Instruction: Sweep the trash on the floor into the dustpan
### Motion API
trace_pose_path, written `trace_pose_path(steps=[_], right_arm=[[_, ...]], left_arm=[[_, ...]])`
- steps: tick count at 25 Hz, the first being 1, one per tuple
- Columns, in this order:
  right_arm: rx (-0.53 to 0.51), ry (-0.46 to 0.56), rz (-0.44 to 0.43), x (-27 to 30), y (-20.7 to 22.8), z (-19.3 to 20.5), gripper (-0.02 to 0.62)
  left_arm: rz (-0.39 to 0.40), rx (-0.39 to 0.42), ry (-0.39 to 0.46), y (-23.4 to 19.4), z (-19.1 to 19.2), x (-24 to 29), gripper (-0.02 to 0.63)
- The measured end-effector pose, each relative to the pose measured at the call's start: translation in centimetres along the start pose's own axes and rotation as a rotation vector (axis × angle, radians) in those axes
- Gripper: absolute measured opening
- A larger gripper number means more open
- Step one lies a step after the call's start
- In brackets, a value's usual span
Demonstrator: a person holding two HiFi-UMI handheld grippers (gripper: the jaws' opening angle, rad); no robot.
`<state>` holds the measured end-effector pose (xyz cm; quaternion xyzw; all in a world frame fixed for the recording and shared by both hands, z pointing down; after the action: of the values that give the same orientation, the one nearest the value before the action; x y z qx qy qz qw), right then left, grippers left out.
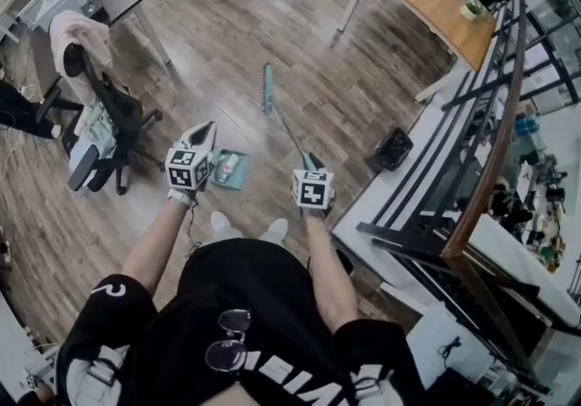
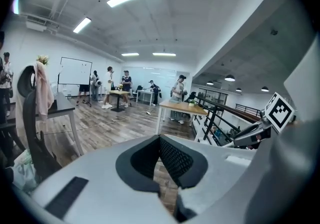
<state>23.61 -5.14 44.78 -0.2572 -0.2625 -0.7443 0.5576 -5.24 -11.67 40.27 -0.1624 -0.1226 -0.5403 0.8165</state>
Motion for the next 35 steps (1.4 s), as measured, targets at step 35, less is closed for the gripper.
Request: trace_pose_path(steps=[35], right_arm=[[0.000,-0.057,0.029,-1.1,1.9,2.8,0.084]], left_arm=[[-0.039,-0.001,-0.030,-0.2,1.5,-2.0,-0.002]])
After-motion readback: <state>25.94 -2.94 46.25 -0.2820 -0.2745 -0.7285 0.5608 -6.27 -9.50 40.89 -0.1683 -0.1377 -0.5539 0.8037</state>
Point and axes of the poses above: the fingertips, and each gripper's own axes: x forward along the fingers, y to its right, z out of its underside, the point moved 4 cm from there along -x, backward along the fingers, and after that the axes turned 6 degrees about -z, right-handed, at the moved point
